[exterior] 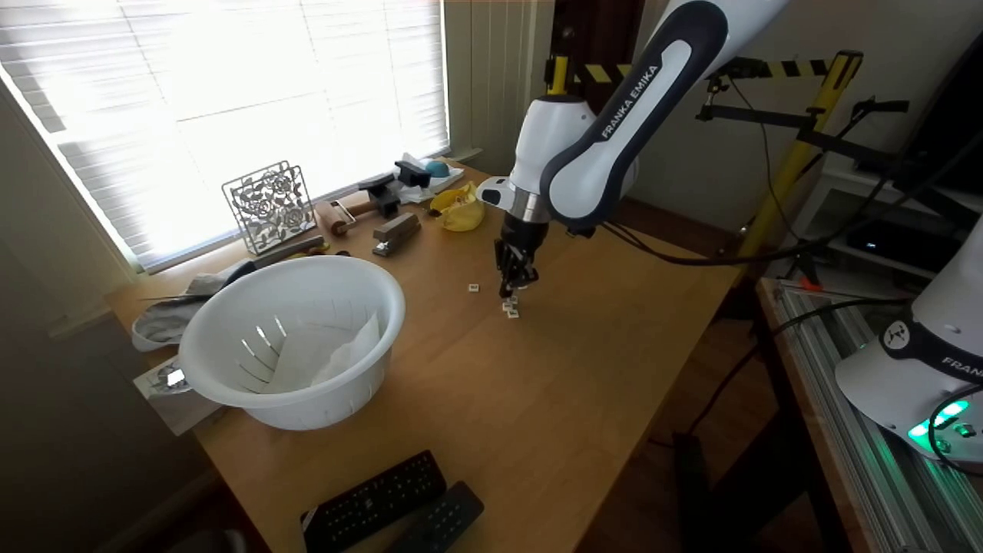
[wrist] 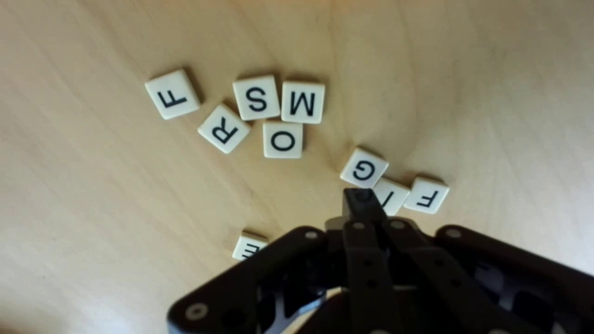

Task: Move the letters to the left

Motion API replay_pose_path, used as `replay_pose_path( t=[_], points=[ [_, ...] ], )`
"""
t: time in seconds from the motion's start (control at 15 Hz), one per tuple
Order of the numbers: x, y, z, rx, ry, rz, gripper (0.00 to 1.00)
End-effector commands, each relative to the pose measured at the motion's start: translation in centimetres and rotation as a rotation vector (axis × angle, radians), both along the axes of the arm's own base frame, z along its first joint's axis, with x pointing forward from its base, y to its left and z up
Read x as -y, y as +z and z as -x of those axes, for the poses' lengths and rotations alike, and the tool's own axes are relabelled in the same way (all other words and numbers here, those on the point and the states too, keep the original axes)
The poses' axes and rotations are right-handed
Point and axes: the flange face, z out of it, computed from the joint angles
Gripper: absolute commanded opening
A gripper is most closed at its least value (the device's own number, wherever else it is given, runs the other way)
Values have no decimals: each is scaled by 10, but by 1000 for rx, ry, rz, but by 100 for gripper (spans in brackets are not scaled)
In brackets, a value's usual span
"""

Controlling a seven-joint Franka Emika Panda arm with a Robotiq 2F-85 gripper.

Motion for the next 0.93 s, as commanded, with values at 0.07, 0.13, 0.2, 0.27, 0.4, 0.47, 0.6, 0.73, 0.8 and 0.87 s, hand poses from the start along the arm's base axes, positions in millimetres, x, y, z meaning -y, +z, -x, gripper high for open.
replay_pose_path(
  t=[0.07, 0.13, 0.2, 0.27, 0.4, 0.47, 0.6, 0.73, 0.8, 0.87],
  points=[
    [-2, 11, 3, 29, -50, -30, 0],
    [-2, 11, 3, 24, -69, -31, 0],
    [-2, 10, 3, 18, -93, -24, 0],
    [-2, 8, 3, 11, -113, -17, 0],
    [-1, 5, 4, -5, -155, -13, 0],
    [-1, 5, 4, -11, -176, -13, 0],
    [-4, 4, 5, -26, -215, -22, 0],
    [-7, 4, 4, -35, -255, -29, 0],
    [-9, 3, 4, -43, -274, -32, 0],
    [-10, 2, 4, -49, -292, -36, 0]
  ],
)
